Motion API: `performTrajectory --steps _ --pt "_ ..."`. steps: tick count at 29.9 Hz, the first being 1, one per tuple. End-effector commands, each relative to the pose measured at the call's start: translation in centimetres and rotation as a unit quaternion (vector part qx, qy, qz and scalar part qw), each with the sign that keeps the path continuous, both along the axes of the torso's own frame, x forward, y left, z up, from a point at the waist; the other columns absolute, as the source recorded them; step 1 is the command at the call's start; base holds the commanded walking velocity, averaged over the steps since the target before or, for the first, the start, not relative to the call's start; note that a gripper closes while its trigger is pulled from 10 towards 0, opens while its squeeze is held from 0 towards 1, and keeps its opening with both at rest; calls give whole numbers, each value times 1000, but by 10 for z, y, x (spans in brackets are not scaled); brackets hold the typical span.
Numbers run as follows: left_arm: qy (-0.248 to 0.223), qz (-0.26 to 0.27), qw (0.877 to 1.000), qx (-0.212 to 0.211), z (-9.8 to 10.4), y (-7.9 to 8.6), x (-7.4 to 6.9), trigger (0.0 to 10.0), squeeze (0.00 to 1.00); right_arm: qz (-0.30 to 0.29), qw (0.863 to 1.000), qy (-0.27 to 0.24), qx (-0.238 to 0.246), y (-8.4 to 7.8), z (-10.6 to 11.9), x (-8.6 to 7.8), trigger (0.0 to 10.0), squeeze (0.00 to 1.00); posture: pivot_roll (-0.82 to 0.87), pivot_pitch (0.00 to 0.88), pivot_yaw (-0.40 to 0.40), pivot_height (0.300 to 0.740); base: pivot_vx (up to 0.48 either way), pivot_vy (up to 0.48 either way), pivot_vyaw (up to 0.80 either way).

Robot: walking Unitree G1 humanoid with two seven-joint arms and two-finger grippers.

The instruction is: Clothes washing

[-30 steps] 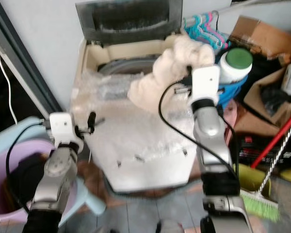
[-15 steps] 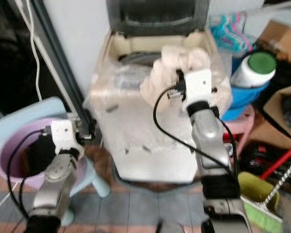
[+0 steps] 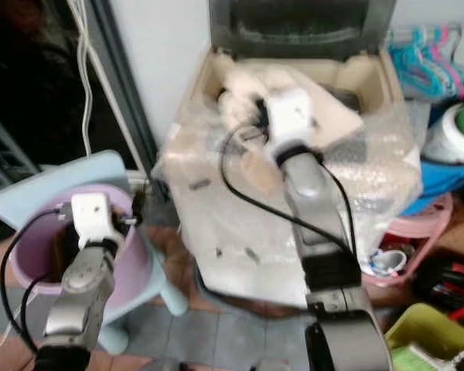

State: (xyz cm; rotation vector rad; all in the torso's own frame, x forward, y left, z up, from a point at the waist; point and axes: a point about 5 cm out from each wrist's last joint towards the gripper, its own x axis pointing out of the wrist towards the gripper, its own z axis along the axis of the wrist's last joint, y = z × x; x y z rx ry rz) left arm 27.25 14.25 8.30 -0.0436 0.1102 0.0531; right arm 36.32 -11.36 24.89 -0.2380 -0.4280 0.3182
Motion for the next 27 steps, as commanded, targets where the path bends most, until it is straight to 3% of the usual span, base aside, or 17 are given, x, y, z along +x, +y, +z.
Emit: performTrajectory --steps 1,4,5,7,10,11,12,13,15,17,18,23,27 --pt "-1 -6 1000 -2 2 -5 2 10000 0 -23 999 -35 9 -6 28 12 10000 0 -49 0 60 740 0 0 0" --pt "0 -4 1000 -2 2 -7 2 10000 0 -62 995 -77 31 -15 66 24 10000 0 -42 0 55 740 0 0 0" --pt "-1 -4 1000 -5 2 -8 2 10000 0 -94 990 -92 45 -25 83 29 10000 0 -37 0 47 740 0 0 0" --pt "0 -5 1000 -3 2 -9 1 10000 0 -112 988 -95 47 -30 88 31 10000 0 -37 0 47 740 0 0 0" --pt "3 -1 1000 -5 0 -8 -1 10000 0 -151 985 -43 77 -44 76 40 10000 0 -35 0 38 740 0 0 0" --pt "3 -1 1000 -5 0 -8 -1 10000 0 -157 984 -16 82 -46 64 42 10000 910 -34 0 37 740 0 0 0" --pt "3 0 1000 -6 0 -9 -2 10000 0 -162 983 3 85 -47 56 44 10000 910 -33 0 37 740 0 0 0" --pt "3 0 1000 -6 0 -9 -2 10000 0 -162 983 24 83 -47 43 45 10000 1000 -33 0 36 740 0 0 0" --pt "2 -1 1000 -7 1 -11 -3 10000 0 -158 981 81 77 -45 3 41 10000 1000 -38 0 43 740 0 0 0" --pt "2 -1 1000 -7 1 -11 -2 10000 0 -156 981 88 77 -45 -3 39 10000 1000 -38 0 43 740 0 0 0" --pt "5 -1 1000 -5 0 -11 -2 10000 0 -152 980 107 66 -46 -22 31 10000 1000 -42 0 48 740 0 0 0" --pt "10 -4 1000 -4 -1 -11 -1 10000 0 -154 978 130 51 -56 -53 8 10000 1000 -55 0 56 740 0 0 0" --pt "12 -3 1000 -12 0 -13 0 10000 0 -165 979 105 51 -68 -62 -15 10000 1000 -62 0 60 740 0 0 0"
